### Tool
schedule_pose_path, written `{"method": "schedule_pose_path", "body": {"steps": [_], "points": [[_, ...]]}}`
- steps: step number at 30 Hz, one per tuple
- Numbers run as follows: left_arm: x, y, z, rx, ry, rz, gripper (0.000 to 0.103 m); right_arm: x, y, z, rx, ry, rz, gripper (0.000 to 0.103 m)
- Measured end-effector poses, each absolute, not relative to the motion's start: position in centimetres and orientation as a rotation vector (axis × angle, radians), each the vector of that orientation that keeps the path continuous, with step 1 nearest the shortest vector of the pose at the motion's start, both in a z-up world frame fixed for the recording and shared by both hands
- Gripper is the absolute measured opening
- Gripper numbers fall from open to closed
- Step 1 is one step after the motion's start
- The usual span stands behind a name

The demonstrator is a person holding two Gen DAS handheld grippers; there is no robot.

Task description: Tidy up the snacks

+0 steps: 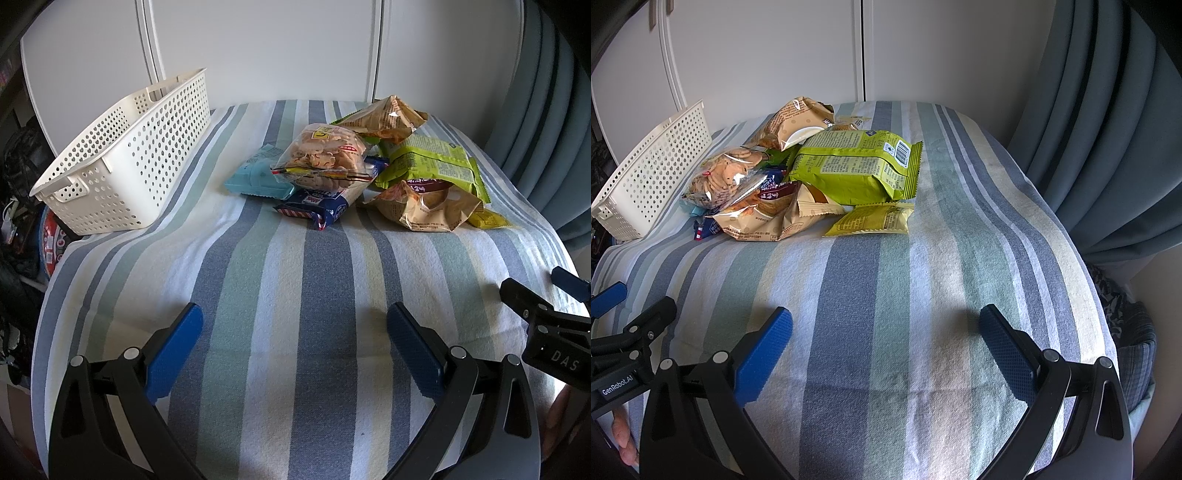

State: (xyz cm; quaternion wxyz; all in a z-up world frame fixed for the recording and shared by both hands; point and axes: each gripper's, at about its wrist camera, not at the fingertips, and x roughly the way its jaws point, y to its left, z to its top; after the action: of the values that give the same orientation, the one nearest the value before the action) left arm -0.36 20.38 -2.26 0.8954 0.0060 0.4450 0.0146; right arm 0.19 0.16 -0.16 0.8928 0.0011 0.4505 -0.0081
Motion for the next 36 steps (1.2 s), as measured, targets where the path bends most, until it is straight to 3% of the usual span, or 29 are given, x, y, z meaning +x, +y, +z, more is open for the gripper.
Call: {"method": "schedule_pose_path", "body": {"steps": [36], "points": [[-0.23,20.22,-2.16,0.018,0.926,0.030,0.101,0.17,0.11,-0.15,-0.001,0.935,-0.018,0.098]]}}
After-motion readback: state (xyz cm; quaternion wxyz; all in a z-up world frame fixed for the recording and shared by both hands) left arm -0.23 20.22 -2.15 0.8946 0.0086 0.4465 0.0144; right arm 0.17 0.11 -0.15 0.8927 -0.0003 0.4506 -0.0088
